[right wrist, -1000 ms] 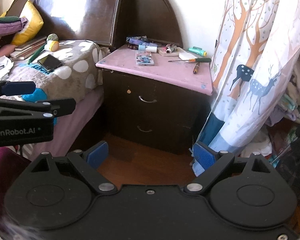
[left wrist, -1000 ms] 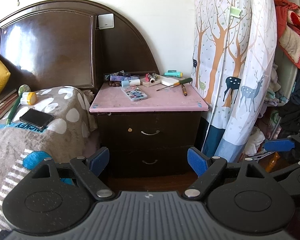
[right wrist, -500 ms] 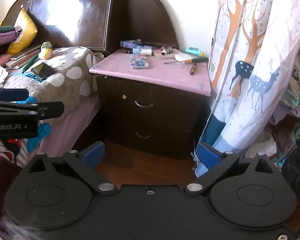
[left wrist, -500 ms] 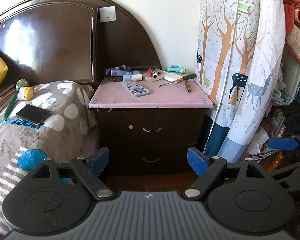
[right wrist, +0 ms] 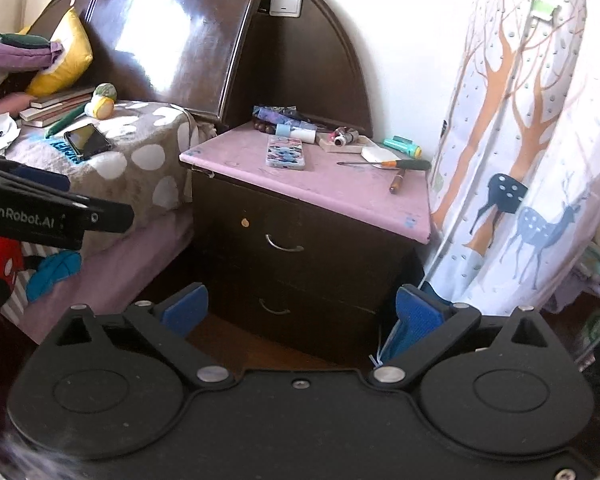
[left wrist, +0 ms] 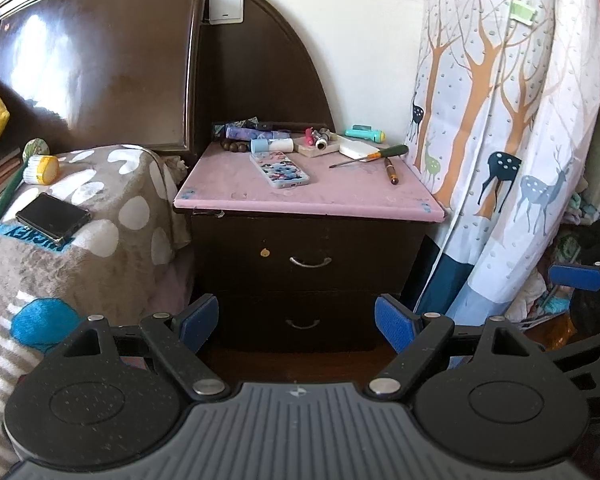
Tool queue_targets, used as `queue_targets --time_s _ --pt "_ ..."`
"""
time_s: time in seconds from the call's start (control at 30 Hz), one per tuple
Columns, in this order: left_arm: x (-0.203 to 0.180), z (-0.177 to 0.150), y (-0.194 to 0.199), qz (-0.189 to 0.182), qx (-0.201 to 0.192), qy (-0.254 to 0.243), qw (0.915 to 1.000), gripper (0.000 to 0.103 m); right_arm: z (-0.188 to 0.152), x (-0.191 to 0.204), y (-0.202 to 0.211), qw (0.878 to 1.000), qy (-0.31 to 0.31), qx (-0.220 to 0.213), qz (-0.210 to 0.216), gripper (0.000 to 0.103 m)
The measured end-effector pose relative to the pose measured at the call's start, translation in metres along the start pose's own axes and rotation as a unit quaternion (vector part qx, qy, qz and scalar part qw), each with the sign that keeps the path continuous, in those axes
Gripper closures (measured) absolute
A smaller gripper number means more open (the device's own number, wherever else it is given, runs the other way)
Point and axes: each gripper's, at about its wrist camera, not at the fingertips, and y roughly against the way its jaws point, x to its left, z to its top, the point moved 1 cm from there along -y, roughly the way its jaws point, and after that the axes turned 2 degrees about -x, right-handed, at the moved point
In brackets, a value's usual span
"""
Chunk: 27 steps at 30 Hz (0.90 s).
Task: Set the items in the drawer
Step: 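Move the right tool down toward the nightstand's top drawer handle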
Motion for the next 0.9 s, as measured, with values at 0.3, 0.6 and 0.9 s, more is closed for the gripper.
queue_targets --time_s 0.3,0.6,0.9 --pt "0.01 0.011 -0.034 0.007 -0.007 -0.004 0.9999 0.016 0.013 -0.011 -0.034 1.0 -0.007 0.025 0.017 0.001" --pt "0.019 0.024 -0.076 -0.004 0.001 -0.012 0.9999 0.004 0.02 -0.014 -0.078 0.998 0.025 0.032 0.041 0.001" --pt "0.042 0.037 -0.13 0.015 -0.015 0.0 0.9998 0.004 0.024 -0.021 -0.138 0.993 0.095 0.057 0.037 0.003"
